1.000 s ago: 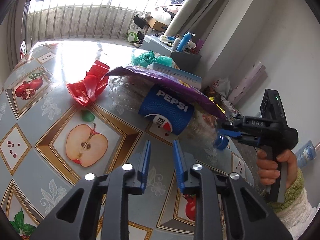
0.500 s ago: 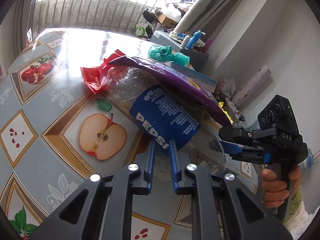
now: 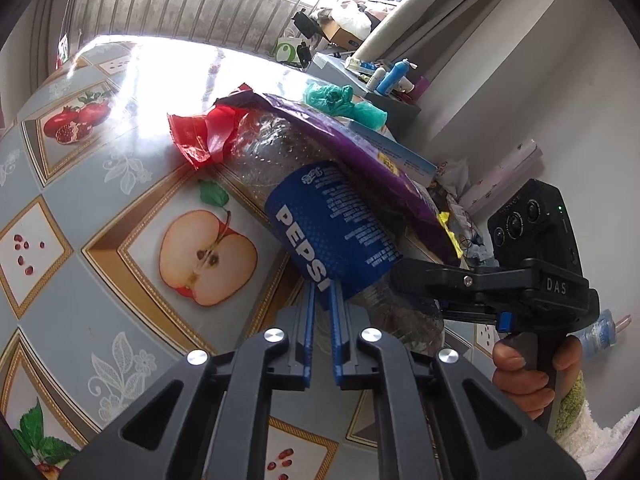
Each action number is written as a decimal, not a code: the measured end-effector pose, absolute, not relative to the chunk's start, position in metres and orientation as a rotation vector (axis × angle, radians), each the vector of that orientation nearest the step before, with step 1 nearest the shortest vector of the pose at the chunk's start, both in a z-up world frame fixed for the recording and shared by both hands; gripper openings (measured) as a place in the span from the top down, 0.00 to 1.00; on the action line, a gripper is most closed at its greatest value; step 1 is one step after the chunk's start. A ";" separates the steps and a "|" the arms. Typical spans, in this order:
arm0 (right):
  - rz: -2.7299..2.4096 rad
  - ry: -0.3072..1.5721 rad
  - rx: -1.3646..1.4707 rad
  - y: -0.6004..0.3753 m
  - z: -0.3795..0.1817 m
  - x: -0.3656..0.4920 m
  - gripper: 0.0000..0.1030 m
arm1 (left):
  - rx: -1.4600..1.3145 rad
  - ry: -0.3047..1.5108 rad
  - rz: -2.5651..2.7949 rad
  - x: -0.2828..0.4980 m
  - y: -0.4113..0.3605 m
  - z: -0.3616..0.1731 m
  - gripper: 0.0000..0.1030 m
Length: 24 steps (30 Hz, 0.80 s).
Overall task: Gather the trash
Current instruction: 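Close the right tool around the clear Pepsi bottle's blue label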
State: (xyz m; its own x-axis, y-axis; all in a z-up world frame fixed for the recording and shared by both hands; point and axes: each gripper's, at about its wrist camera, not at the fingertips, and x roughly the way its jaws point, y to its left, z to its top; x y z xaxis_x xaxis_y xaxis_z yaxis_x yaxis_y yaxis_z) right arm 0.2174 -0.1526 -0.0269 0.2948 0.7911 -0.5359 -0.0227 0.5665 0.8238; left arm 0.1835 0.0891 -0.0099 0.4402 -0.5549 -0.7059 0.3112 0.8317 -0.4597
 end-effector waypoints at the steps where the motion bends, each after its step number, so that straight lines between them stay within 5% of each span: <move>1: 0.635 1.163 0.816 -0.153 -0.026 0.216 0.42 | -0.284 0.984 -0.551 0.181 0.089 -0.010 0.95; 16: 0.608 1.282 0.887 -0.184 -0.023 0.137 0.43 | -0.206 1.074 -0.788 0.096 0.041 0.005 0.95; 24: 0.459 1.186 1.001 -0.217 -0.019 0.094 0.43 | -0.098 1.054 -0.906 0.076 -0.015 0.007 0.95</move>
State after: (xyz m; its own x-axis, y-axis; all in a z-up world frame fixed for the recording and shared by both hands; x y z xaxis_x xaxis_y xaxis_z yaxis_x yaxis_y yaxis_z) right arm 0.0939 -0.2175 -0.0190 0.3535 0.7579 -0.5482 0.1913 0.5151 0.8355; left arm 0.0759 -0.0146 0.0067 0.1806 -0.6838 -0.7070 0.5962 0.6478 -0.4742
